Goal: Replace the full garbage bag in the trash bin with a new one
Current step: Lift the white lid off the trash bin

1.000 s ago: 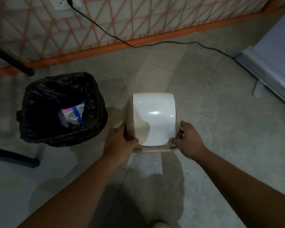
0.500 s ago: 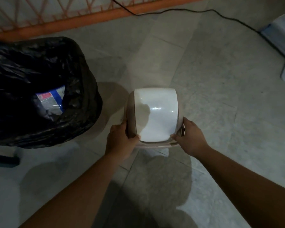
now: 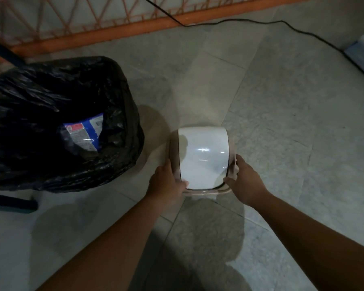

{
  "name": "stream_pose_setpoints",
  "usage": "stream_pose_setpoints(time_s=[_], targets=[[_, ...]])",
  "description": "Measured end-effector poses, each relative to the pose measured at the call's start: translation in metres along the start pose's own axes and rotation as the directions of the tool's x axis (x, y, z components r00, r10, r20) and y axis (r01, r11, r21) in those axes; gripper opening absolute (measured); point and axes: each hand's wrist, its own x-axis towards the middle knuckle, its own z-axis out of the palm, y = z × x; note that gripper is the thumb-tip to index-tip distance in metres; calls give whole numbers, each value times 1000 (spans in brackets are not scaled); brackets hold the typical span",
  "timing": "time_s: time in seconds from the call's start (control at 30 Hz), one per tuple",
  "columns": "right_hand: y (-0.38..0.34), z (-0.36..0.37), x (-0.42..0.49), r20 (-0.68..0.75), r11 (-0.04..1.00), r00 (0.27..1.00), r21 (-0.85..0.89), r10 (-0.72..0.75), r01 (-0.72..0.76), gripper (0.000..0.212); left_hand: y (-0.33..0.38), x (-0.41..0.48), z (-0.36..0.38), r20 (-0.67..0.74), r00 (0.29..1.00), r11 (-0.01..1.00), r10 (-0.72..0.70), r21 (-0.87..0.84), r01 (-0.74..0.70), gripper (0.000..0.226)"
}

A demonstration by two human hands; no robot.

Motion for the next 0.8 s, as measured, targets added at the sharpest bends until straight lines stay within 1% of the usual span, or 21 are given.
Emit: stream_pose_setpoints(time_s=[0.03,0.1,0.2,0.33,0.43,0.5,0.57,0.63,0.67,0.73,0.8], targets=[[-6,-5,-3,-19,1000,1000,-5,-12,12,70,5,-5,-5,0,1000,1000,8,-5,-8,82],[-21,-17,-9,-57,999,997,-17,-52,51,68,16,-18,-16,-6,999,999,37,-5,-37,87],[-54,-39,-22,-88,991,988,-31,-129,127,65,38,-47,-41,-27,991,991,134,-7,-135,85],[-110,-70,-44,-93,971,967,-42,-237,234,56,63,-94,-86,-53,961,960,271,-50,-274,61],[-153,-87,-58,-77,947,944,-28,-320,319,50,70,-125,-129,-202,913,918,356,-107,-381,36],[-179,-93,-65,-75,927,924,-15,-374,374,47,65,-137,-161,-337,854,900,396,-43,-434,25],[-199,-90,-69,-72,905,903,-12,-424,425,44,49,-141,-192,-492,789,912,369,28,-409,21],[-214,-83,-69,-62,885,883,-27,-465,464,43,25,-140,-217,-632,726,947,269,35,-320,20],[-219,-80,-68,-54,878,877,-34,-478,477,43,11,-138,-226,-680,704,964,205,16,-265,21],[-231,-69,-65,-27,868,868,-41,-496,495,46,-18,-133,-243,-723,688,989,65,-47,-144,26],[-239,-62,-61,11,865,867,-55,-499,499,50,-42,-128,-253,-706,708,997,-19,-64,-37,33]])
